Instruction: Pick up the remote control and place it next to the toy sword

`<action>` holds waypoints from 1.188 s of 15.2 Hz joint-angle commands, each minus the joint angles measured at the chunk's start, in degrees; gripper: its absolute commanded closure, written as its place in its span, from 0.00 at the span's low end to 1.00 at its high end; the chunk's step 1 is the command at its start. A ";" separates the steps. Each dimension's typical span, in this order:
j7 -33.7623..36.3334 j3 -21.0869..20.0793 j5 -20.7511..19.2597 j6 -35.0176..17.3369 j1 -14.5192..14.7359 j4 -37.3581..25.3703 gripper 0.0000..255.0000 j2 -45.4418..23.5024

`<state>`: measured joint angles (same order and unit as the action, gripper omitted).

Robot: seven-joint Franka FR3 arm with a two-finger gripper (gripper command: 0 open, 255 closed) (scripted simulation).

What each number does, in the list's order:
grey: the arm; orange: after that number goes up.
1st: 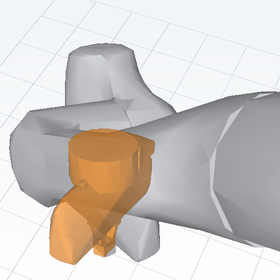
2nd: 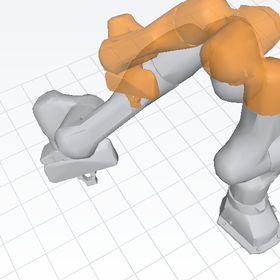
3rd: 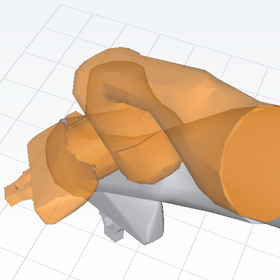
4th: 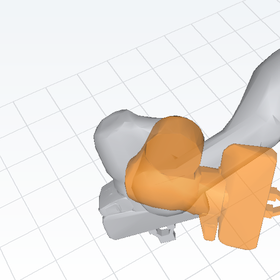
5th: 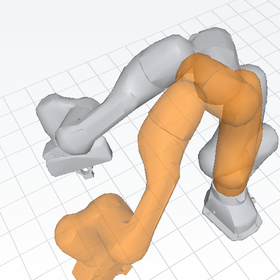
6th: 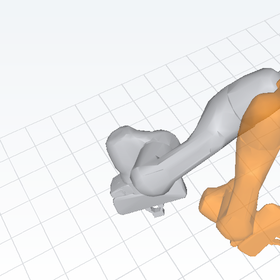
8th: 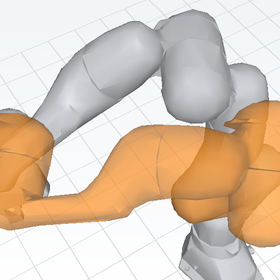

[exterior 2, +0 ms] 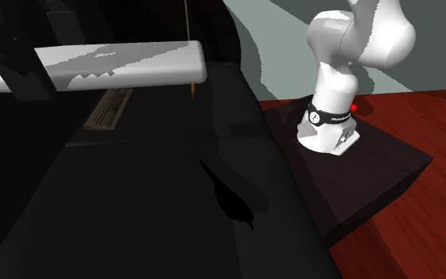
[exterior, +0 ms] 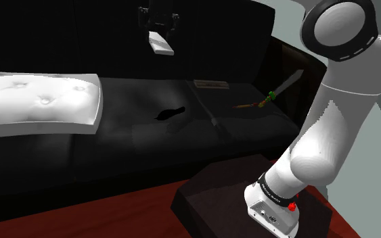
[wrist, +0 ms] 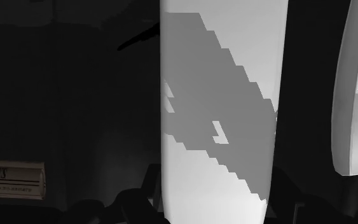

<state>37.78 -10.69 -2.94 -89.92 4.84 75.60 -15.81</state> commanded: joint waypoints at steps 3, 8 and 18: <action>0.00 -0.03 -0.21 3.69 0.23 -4.81 1.00 -1.15; 0.09 -0.08 -0.63 8.71 0.73 -11.93 1.00 -3.27; -6.83 2.33 2.31 4.74 -4.78 7.82 1.00 12.79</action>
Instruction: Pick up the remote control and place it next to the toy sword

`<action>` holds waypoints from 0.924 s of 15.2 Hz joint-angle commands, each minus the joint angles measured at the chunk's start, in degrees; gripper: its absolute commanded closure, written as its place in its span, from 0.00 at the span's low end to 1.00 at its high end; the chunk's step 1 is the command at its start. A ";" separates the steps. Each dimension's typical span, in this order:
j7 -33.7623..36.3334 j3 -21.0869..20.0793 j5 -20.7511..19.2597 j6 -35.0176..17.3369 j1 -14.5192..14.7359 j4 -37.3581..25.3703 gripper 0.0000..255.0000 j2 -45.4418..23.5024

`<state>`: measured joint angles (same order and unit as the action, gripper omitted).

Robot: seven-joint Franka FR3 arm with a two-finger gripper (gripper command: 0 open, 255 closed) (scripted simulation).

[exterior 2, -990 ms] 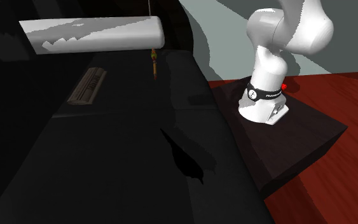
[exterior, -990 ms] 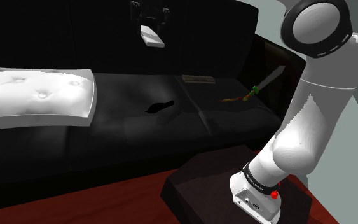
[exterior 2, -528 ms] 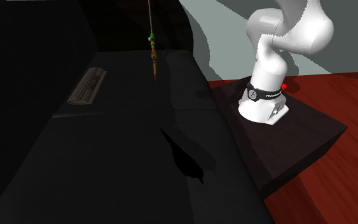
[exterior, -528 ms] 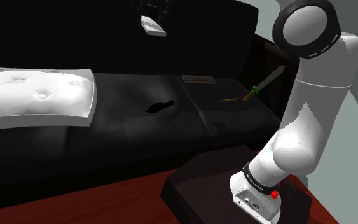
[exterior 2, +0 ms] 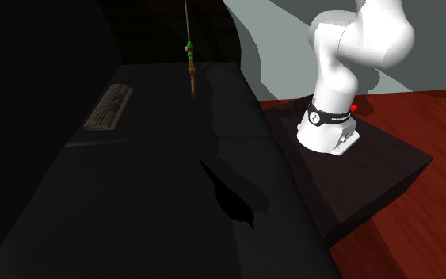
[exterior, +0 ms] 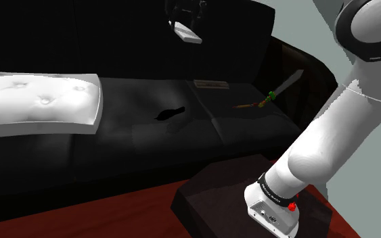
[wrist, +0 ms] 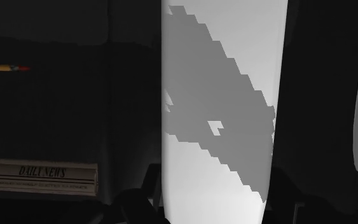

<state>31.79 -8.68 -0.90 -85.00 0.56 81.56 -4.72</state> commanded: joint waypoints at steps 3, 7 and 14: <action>-4.14 1.94 0.97 -1.44 -2.22 8.86 1.00 7.51; -8.63 4.44 1.26 -2.29 -4.18 16.53 1.00 14.36; -16.66 9.54 0.10 -2.31 -7.18 26.53 1.00 24.38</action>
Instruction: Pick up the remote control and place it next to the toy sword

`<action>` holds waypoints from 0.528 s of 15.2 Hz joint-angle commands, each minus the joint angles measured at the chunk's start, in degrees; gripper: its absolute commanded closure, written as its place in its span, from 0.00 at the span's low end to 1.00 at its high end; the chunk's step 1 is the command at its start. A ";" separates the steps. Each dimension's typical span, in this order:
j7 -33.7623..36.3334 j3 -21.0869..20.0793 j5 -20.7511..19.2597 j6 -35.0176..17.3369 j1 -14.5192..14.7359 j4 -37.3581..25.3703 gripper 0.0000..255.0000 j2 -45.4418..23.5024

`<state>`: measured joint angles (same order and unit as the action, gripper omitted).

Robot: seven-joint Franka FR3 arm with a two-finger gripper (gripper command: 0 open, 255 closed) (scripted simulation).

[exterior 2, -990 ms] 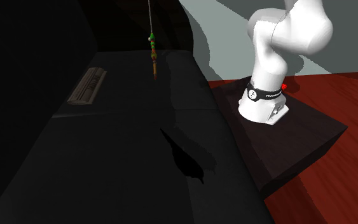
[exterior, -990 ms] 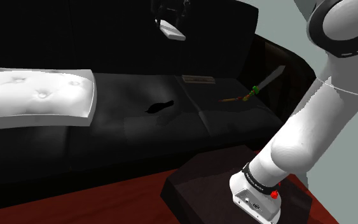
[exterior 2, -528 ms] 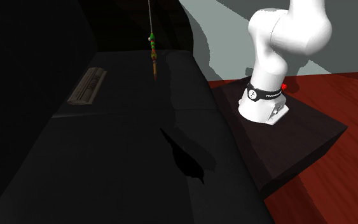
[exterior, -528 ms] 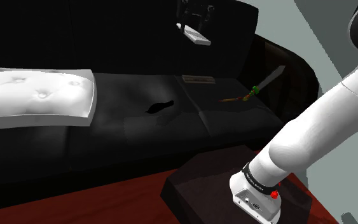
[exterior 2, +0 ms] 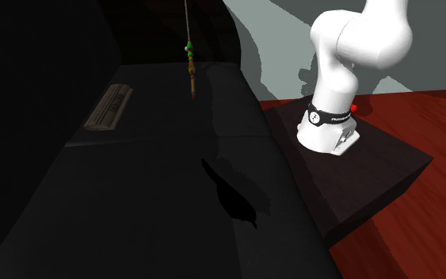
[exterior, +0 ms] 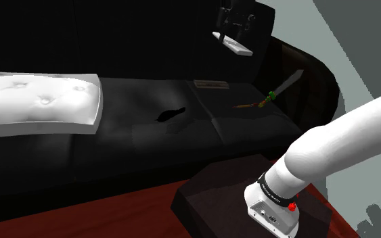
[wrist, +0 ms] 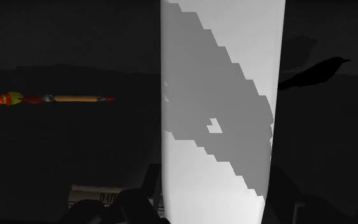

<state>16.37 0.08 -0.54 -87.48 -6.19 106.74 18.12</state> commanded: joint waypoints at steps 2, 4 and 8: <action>-3.58 2.38 -0.94 0.39 -1.28 3.53 1.00 3.98; -5.94 4.03 -1.75 0.68 -2.14 5.43 1.00 6.23; -10.77 7.51 -3.74 1.39 -3.88 8.44 1.00 10.16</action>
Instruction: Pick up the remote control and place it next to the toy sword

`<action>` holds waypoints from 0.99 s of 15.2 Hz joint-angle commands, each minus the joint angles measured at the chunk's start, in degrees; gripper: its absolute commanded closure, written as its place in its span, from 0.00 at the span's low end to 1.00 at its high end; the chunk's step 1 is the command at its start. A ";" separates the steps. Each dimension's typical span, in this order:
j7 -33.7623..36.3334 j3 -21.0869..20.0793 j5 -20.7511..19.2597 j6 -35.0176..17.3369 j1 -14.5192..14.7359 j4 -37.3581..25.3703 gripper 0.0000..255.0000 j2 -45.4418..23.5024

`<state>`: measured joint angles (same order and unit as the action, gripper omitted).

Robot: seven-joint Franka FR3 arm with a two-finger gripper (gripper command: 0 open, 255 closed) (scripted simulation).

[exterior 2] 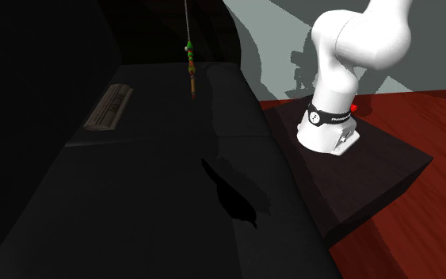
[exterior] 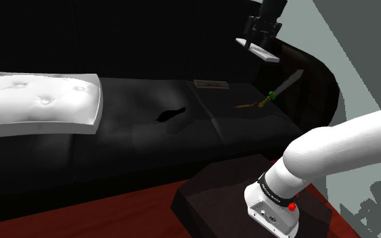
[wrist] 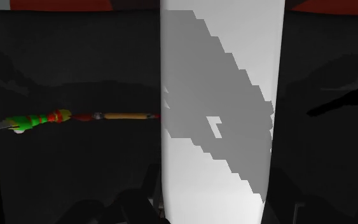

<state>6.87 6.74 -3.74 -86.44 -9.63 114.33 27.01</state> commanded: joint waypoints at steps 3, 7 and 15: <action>-4.99 3.59 -2.28 0.93 -1.80 2.43 1.00 3.68; -10.11 7.46 -4.84 1.68 -3.59 3.64 1.00 6.14; -20.92 15.94 -10.19 2.70 -6.80 3.12 1.00 8.25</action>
<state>-12.51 21.64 -13.09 -84.10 -15.91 117.35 34.55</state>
